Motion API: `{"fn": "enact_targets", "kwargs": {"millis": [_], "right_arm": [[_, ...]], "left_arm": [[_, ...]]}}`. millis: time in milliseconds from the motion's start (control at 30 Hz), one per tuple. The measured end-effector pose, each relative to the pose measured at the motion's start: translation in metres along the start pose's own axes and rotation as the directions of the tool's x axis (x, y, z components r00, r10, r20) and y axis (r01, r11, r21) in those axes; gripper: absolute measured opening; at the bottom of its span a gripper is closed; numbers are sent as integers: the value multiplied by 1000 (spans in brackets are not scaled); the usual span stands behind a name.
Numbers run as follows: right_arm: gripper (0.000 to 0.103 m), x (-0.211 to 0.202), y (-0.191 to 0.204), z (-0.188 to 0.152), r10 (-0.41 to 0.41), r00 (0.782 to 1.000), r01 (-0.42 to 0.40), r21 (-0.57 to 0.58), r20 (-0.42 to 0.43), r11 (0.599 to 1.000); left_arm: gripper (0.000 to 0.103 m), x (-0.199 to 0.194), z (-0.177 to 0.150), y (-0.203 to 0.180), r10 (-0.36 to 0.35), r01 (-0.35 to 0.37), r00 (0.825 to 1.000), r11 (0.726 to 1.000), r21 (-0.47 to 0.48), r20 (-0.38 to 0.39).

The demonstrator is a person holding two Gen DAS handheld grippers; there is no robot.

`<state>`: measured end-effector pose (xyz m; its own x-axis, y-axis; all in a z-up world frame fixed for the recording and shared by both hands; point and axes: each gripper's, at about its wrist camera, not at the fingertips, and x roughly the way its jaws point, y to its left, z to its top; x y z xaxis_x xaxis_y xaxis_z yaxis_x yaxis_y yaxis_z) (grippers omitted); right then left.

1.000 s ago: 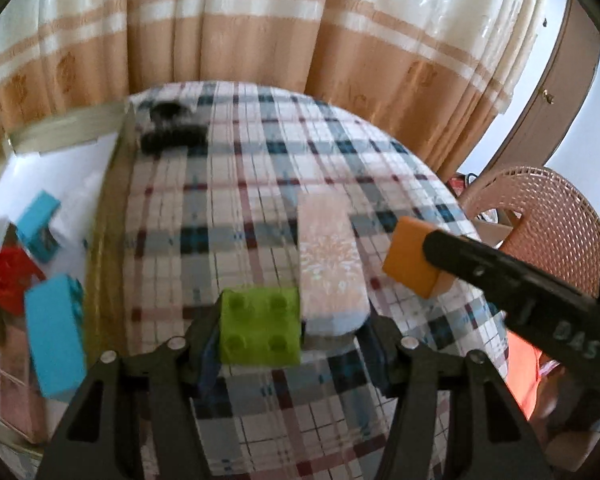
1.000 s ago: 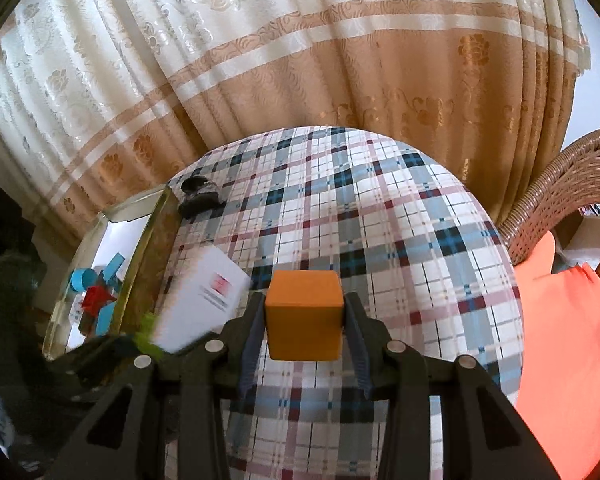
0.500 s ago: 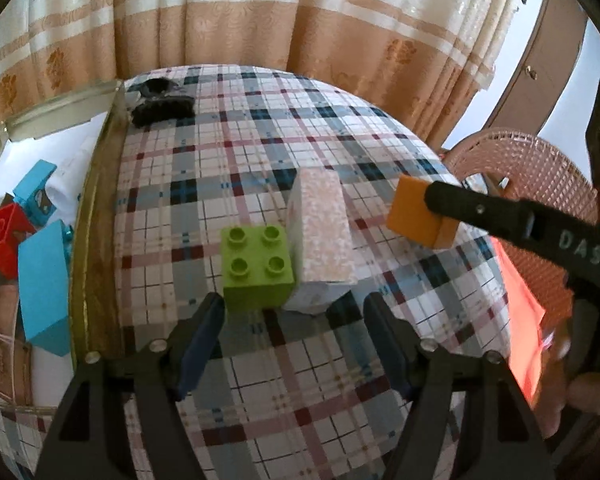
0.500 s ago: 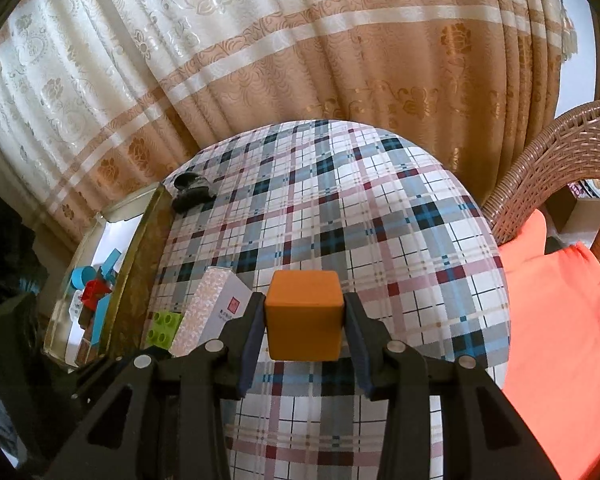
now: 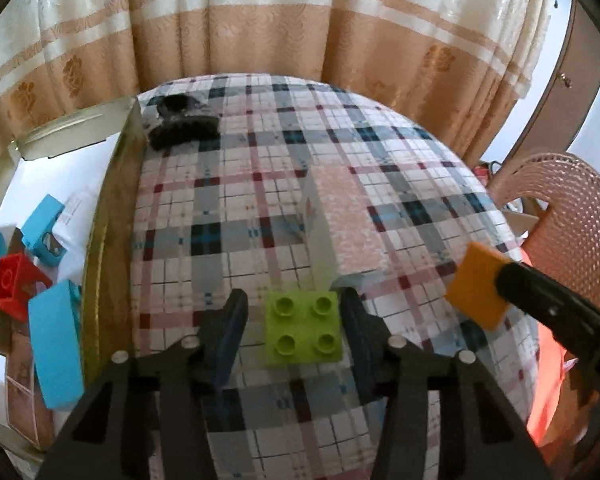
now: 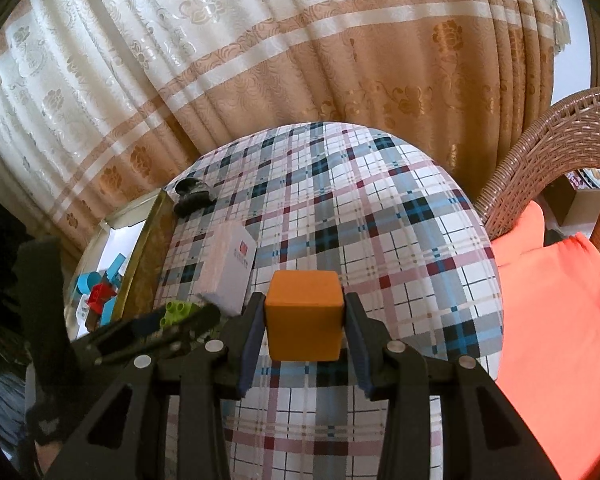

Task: Organize rigid objects
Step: 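Lift and carry the green brick and orange cube over the tray with both tools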

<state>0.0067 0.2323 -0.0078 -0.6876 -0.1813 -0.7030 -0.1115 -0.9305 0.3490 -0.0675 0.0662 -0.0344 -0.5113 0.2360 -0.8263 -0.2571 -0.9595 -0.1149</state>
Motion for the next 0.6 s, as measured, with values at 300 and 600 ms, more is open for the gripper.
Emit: {"fn": "enact_targets", "kwargs": {"millis": [300,600], "right_arm": [[42,0,0,-3,8,1000,-8,-1,1,1000],[42,-16,13,-5,6,1000,-6,-8,25,1000]], "left_arm": [[31,-6,-15,8,-82,82,997,996,-34,11],[31,-51,-17,6,-131,131,987,991,7,92]]}}
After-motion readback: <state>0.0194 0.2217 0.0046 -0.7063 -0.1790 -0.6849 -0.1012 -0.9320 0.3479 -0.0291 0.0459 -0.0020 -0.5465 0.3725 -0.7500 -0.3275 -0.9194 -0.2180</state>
